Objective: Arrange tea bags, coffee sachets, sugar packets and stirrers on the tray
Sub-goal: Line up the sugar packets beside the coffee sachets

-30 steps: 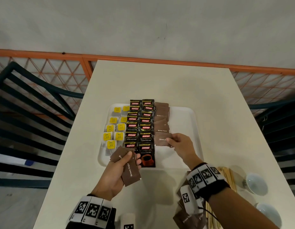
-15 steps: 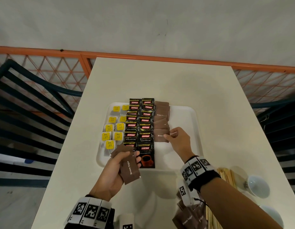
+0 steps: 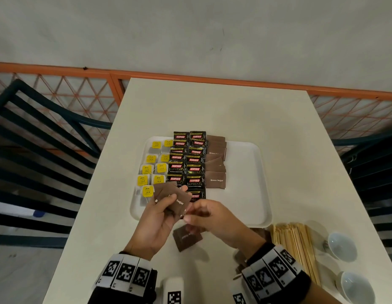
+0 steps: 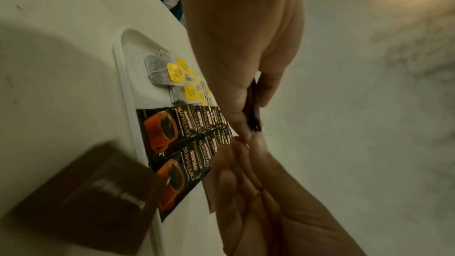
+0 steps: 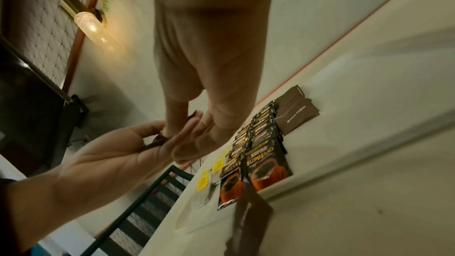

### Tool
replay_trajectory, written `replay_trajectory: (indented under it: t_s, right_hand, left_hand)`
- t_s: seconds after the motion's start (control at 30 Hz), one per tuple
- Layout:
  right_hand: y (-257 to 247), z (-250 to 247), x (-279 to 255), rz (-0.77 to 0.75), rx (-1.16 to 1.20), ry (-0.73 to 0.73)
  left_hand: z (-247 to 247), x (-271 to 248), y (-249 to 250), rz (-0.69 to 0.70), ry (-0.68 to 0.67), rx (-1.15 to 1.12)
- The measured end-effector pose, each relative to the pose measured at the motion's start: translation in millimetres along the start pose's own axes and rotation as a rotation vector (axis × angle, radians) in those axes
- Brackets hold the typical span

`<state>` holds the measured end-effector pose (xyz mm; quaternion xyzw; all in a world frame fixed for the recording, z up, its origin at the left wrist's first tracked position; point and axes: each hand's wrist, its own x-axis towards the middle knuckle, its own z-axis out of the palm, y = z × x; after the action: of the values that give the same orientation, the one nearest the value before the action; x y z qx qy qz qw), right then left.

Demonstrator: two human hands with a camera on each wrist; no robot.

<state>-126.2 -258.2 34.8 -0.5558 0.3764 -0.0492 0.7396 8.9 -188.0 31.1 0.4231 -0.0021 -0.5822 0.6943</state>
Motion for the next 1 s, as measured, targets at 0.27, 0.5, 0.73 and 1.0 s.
replay_trajectory:
  t_s: [0.27,0.5,0.73,1.0]
  right_hand:
    - [23,-1,4,-0.262,-0.911,0.120]
    - [55,13,4,-0.388,-1.541,-0.140]
    - [46,9,0,-0.236,-1.173,0.016]
    - [32,10,-13,-0.887,-0.973,0.517]
  left_hand:
    - [-14,-11,19,-0.013,0.028,0.023]
    - [-28,-24,11,-0.103,0.067,0.118]
    - [-32,-31,9,-0.120,0.090,0.300]
    - [-17,-27,5,-0.127,0.052,0.359]
